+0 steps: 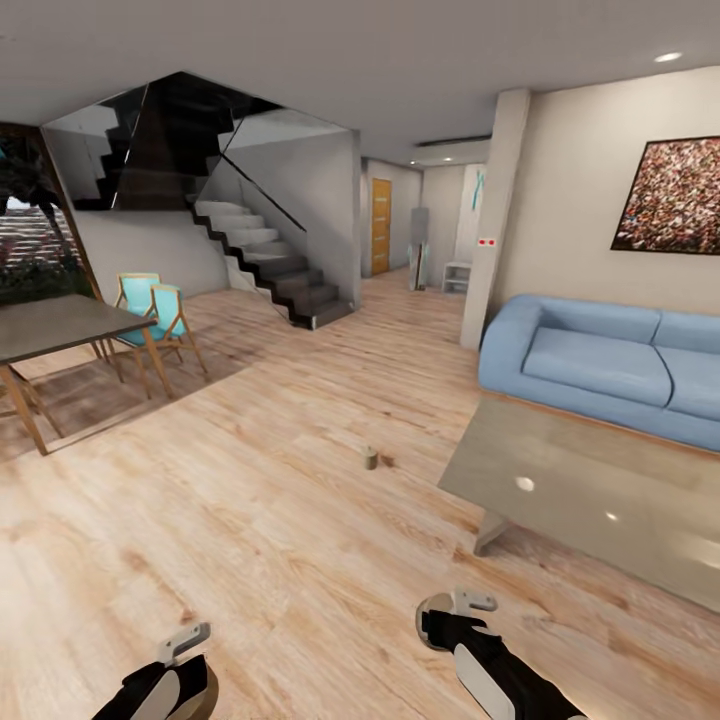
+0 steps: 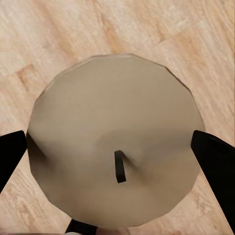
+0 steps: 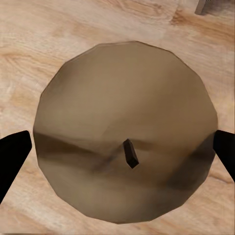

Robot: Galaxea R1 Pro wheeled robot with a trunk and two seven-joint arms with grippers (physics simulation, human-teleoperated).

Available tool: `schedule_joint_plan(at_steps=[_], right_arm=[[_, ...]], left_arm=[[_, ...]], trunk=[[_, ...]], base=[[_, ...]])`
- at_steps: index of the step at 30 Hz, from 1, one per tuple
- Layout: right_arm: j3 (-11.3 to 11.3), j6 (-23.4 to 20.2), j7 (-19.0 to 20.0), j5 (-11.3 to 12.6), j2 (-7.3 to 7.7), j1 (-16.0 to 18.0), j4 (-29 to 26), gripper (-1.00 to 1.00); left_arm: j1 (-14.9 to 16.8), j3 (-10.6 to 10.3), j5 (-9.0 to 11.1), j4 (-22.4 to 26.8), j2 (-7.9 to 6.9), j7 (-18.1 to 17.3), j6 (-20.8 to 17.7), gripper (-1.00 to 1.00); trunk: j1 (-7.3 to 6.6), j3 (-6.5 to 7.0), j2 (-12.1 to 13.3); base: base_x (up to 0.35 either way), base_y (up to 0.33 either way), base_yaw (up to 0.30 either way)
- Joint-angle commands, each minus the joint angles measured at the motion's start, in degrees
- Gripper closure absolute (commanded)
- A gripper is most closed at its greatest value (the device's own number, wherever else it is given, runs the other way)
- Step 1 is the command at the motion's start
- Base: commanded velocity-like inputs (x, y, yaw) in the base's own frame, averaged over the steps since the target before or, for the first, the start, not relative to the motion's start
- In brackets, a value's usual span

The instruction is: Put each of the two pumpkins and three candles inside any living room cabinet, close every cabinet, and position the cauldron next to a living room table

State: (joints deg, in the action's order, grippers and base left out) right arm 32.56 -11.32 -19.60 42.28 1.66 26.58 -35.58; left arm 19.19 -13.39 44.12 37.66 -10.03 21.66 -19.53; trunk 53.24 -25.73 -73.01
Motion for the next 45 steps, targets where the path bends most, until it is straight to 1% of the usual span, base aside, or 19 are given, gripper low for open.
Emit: schedule_joint_plan(at_steps=[1,27,33,45], right_arm=[[0.4,-0.2,-0.5,0.3,0.1,0.1,-0.2,1.0],[0.4,-0.2,-0.5,0.2,0.1,0.1,0.3,1.0],[0.4,0.0,-0.5,-1.4,0.1,0.1,0.4,1.0],[0.4,0.2,-0.5,-1.7,0.1,0.1,0.4,1.0]], left_arm=[[0.1,-0.4,0.4,0.1,-0.08,0.5,-0.1,1.0],[0.1,-0.4,0.4,0.1,-0.17,0.6,-0.1,1.0],[0.1,-0.4,0.4,0.1,-0.17,0.6,-0.1,1.0],[0.1,-0.4,0.4,0.1,-0.13,0.6,-0.1,1.0]], trunk=[[0.0,-0.06,0.0],[0.0,-0.06,0.0],[0.0,-0.06,0.0],[0.0,-0.06,0.0]], base=[[0.0,0.0,0.29],[0.0,0.0,0.29],[0.0,0.0,0.29],[0.0,0.0,0.29]])
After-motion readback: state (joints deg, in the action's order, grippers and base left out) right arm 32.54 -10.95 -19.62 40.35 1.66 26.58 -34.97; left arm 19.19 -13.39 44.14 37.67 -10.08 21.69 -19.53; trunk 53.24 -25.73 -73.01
